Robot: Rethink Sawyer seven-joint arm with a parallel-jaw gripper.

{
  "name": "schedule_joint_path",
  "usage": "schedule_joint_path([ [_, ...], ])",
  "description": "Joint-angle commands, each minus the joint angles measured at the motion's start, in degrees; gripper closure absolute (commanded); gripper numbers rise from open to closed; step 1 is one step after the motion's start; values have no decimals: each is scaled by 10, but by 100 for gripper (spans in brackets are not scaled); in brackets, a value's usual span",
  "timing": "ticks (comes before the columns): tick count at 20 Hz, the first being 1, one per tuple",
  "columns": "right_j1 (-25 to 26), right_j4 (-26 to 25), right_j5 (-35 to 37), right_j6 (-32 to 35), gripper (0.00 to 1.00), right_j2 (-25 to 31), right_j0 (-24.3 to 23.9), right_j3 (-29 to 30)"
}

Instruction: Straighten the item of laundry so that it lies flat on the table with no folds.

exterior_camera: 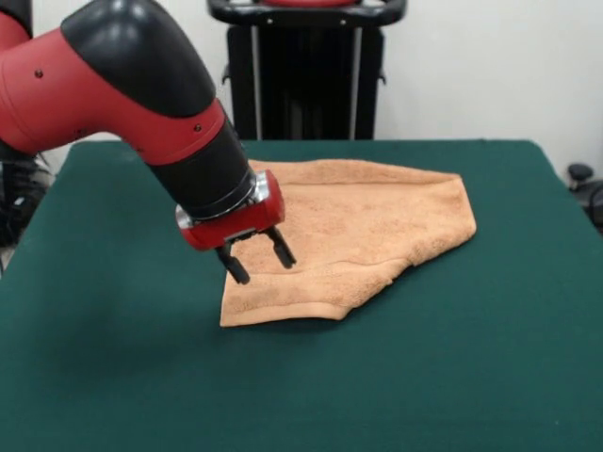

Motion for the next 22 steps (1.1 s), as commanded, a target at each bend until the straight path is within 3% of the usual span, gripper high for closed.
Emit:
schedule_joint_path([
  [1,27,-33,12,-208,0,-23,16,-13],
  [10,-43,-24,21,-180,0,-18,-8,70],
  [16,-59,-12,40,-186,0,-15,-19,99],
  [22,-77,-22,9,-157,0,-21,-34,153],
])
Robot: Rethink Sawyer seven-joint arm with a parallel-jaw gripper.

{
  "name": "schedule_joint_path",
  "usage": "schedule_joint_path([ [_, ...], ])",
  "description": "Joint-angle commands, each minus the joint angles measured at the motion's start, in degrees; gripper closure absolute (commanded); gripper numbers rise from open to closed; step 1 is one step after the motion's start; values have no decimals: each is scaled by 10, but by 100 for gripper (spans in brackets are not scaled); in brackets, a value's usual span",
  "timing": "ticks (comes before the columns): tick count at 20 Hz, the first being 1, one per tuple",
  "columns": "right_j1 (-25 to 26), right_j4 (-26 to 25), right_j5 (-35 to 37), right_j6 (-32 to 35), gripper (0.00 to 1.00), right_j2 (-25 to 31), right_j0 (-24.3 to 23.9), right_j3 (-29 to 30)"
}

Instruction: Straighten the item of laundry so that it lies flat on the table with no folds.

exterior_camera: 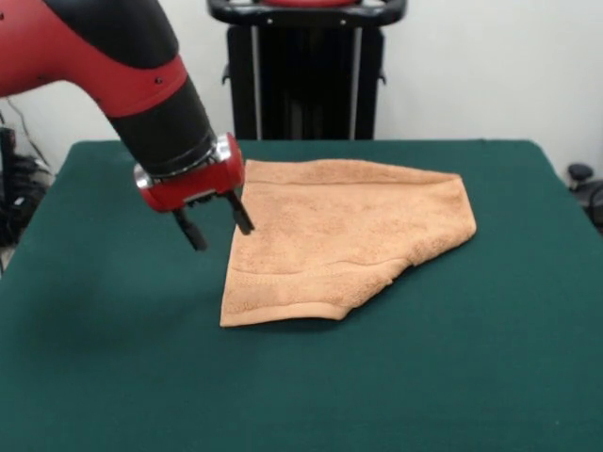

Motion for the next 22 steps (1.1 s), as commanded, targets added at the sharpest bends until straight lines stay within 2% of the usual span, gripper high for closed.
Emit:
schedule_joint_path([
  [1,-8,-17,4,-122,0,-23,7,96],
  [9,4,-52,-44,-98,0,-45,-11,138],
  [17,43,-98,-83,-71,0,-74,-18,135],
  [22,47,-92,-81,-62,0,-77,-7,130],
])
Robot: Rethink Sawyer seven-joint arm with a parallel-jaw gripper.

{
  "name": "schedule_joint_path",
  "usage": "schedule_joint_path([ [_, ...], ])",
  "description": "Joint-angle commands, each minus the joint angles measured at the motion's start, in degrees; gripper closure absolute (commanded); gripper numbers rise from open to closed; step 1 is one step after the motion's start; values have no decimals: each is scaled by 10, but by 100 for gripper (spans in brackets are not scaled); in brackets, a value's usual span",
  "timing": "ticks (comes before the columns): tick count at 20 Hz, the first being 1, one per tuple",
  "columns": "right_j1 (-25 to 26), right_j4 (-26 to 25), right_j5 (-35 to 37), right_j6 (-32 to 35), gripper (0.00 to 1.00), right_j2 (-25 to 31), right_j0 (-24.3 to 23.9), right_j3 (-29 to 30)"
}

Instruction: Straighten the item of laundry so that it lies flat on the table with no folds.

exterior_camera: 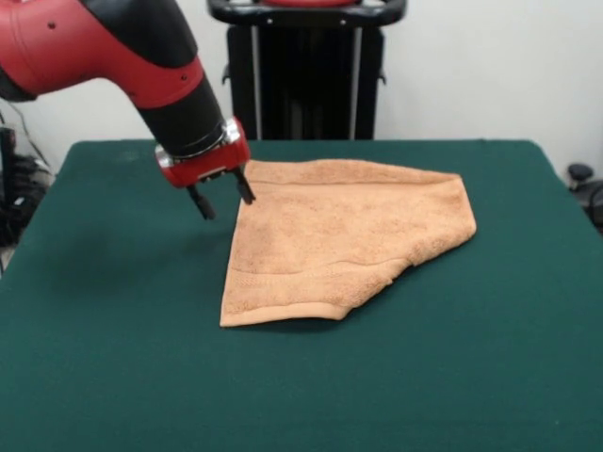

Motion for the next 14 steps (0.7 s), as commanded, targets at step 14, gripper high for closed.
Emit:
schedule_joint_path([
  [14,49,-33,-99,9,0,-76,62,22],
])
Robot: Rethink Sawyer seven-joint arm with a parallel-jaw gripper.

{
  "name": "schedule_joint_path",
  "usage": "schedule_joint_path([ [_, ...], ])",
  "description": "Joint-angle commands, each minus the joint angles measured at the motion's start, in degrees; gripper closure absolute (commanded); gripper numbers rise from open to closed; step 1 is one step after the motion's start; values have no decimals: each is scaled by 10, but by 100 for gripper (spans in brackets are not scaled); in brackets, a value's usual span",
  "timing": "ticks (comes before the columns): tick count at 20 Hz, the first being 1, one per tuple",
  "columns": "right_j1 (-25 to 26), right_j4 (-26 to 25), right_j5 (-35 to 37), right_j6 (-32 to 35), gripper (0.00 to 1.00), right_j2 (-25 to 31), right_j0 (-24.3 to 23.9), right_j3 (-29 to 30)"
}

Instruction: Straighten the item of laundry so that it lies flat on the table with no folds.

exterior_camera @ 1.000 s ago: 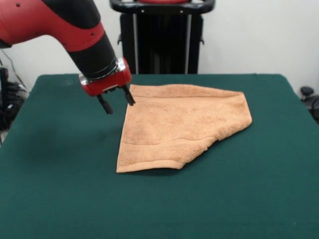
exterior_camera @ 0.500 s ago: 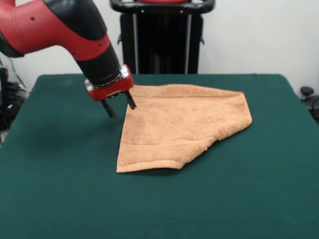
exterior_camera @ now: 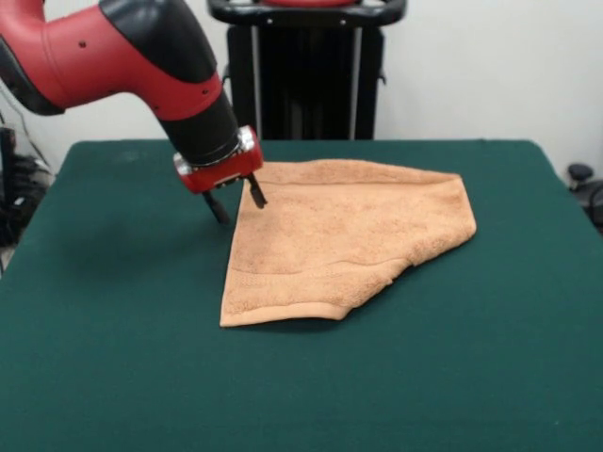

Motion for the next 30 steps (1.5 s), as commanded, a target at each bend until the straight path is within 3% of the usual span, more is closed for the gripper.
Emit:
schedule_joint_path([
  [1,38,-20,-69,15,0,-48,46,8],
  [21,18,18,-113,57,0,-70,73,2],
  [26,44,17,-109,13,0,-63,66,-18],
  [27,52,23,-97,1,100,-62,63,-20],
  [30,64,26,-132,4,100,-50,50,-21],
])
